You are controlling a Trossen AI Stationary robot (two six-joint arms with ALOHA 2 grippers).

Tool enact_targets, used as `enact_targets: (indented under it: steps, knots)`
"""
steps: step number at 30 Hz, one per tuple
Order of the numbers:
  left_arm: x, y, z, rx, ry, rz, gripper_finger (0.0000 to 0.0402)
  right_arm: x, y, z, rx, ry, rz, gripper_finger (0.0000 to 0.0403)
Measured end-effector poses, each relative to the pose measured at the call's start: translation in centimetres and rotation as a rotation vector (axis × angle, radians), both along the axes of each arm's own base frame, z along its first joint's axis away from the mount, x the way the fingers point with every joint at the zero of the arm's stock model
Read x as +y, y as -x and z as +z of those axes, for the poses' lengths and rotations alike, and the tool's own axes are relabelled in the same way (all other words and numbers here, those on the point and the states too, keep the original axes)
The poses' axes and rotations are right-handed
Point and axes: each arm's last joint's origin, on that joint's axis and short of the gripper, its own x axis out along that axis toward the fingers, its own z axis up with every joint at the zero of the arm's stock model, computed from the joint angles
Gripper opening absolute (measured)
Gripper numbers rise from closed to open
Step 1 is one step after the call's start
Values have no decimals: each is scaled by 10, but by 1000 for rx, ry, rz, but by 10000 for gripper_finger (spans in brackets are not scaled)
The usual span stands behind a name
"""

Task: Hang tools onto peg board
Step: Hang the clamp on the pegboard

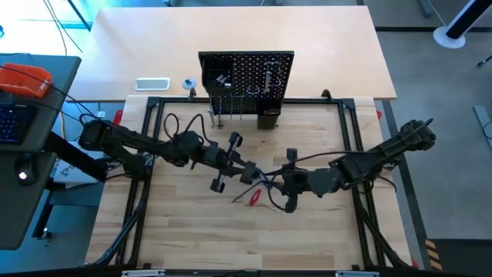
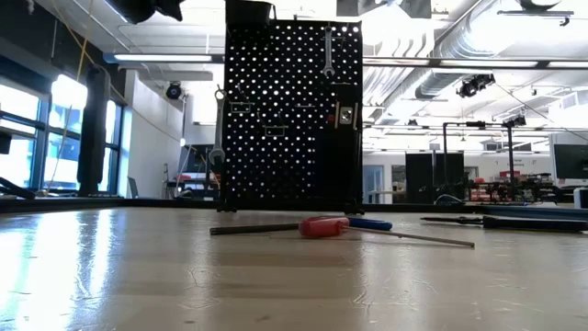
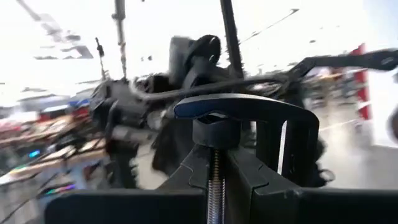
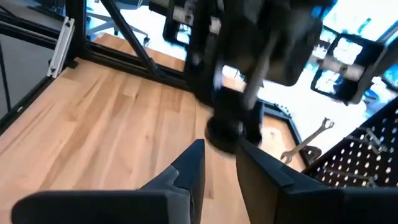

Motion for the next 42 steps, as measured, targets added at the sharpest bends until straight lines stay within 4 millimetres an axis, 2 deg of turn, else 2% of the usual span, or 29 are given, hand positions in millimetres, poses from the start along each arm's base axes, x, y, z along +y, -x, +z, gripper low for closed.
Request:
enact_targets:
  steps: [5,12,18,23,28,35,42]
  knots:
    - [7,2,3,-25,-19,-126,13,-2,0,-3,22,-43,-22,97]
    - [9,6,6,-69,-86,-296,13,-1,-3,4,-40,-126,24,162]
    - [6,7,15,-89,-133,-413,13,-17,-13,6,-49,-277,91,198]
    - [5,6,17,-93,-138,-430,13,-21,-23,6,-119,-345,216,202]
    - [5,5,16,-68,-134,-435,13,-20,-33,-2,-123,-322,227,210]
    - [5,5,14,-50,-131,-436,13,-21,-41,-3,-175,-323,237,256]
    - [5,4,13,-49,-140,-432,13,-26,-48,-3,-196,-368,304,261]
